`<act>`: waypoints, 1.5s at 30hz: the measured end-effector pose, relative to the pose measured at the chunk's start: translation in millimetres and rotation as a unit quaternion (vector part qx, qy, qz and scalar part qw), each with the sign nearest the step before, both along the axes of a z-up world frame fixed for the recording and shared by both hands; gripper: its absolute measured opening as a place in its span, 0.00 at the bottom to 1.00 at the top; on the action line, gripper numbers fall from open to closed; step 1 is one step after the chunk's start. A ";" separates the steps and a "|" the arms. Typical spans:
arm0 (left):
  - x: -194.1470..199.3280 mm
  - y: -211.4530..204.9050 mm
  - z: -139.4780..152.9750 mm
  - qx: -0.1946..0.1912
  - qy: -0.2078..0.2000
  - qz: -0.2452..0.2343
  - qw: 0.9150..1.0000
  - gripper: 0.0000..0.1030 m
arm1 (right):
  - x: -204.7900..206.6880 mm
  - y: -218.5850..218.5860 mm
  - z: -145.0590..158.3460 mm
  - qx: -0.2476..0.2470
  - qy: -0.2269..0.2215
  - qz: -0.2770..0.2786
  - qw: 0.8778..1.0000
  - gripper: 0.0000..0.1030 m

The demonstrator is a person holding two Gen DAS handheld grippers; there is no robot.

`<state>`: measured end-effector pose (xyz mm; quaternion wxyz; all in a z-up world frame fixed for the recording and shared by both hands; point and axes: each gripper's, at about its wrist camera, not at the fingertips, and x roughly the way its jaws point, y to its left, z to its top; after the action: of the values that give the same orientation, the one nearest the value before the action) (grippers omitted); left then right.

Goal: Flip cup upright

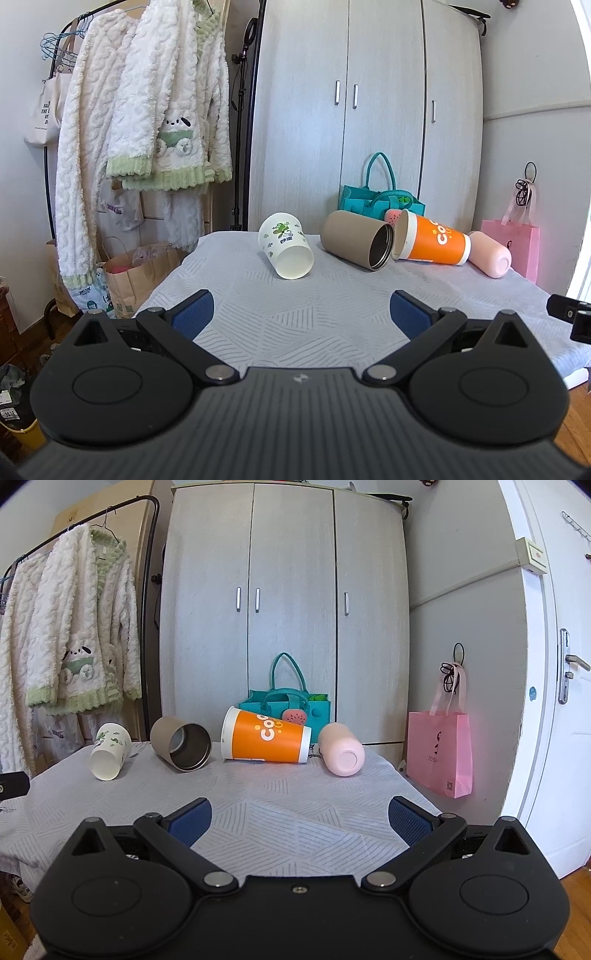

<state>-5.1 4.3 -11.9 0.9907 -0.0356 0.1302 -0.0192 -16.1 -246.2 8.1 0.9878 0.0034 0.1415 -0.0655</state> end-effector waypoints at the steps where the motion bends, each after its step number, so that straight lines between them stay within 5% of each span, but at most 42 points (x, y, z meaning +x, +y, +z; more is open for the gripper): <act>1: 1.0 -0.7 -0.2 -0.001 0.001 -0.001 1.000 1.00 | -0.2 -0.3 0.0 0.000 0.000 -0.001 1.000 1.00; 24: -4.9 -0.4 1.7 -0.004 -0.002 -0.010 1.000 1.00 | 0.4 -1.9 -3.2 0.004 0.004 -0.001 1.000 1.00; 45: 15.4 -9.4 18.6 0.036 0.031 -0.001 0.999 1.00 | 30.8 -5.4 -6.6 0.014 0.028 0.036 0.999 1.00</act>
<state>10.2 -5.1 6.7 0.9868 -0.0003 0.1611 -0.0147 14.7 -251.6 1.5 0.9849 0.0103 0.1704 -0.0277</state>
